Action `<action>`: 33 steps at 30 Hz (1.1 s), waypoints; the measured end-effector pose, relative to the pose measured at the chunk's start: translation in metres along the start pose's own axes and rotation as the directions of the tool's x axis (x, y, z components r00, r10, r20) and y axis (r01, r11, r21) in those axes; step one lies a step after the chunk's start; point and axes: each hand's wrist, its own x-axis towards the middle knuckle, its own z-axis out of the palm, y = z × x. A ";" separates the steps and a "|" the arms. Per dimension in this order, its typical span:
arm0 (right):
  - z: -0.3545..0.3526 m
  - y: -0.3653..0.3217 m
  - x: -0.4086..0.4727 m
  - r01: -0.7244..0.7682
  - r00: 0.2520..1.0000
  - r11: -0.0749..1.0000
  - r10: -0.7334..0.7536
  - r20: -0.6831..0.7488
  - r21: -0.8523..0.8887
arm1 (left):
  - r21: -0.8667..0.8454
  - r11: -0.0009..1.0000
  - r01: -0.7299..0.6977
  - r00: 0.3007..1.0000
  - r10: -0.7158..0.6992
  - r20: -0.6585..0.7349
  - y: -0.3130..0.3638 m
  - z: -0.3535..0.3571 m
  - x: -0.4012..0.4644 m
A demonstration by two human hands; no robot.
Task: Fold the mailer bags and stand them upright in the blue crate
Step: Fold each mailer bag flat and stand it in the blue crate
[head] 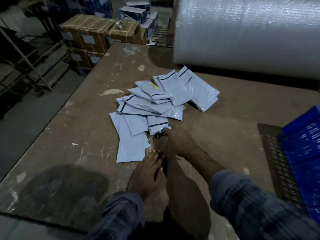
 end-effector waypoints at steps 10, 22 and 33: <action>0.003 -0.016 0.040 0.051 0.992 0.950 -0.011 0.130 -0.307 | 0.000 0.996 0.087 0.994 -0.087 -0.073 0.015 0.000 -0.003; 0.027 0.016 0.040 -0.005 1.000 0.995 0.008 0.029 -0.101 | 0.000 0.998 0.061 0.996 -0.061 -0.070 0.009 0.004 0.000; 0.037 0.025 0.018 -0.029 0.998 0.944 0.010 -0.058 -0.327 | 0.022 0.996 0.090 0.994 -0.088 -0.065 0.003 0.009 -0.004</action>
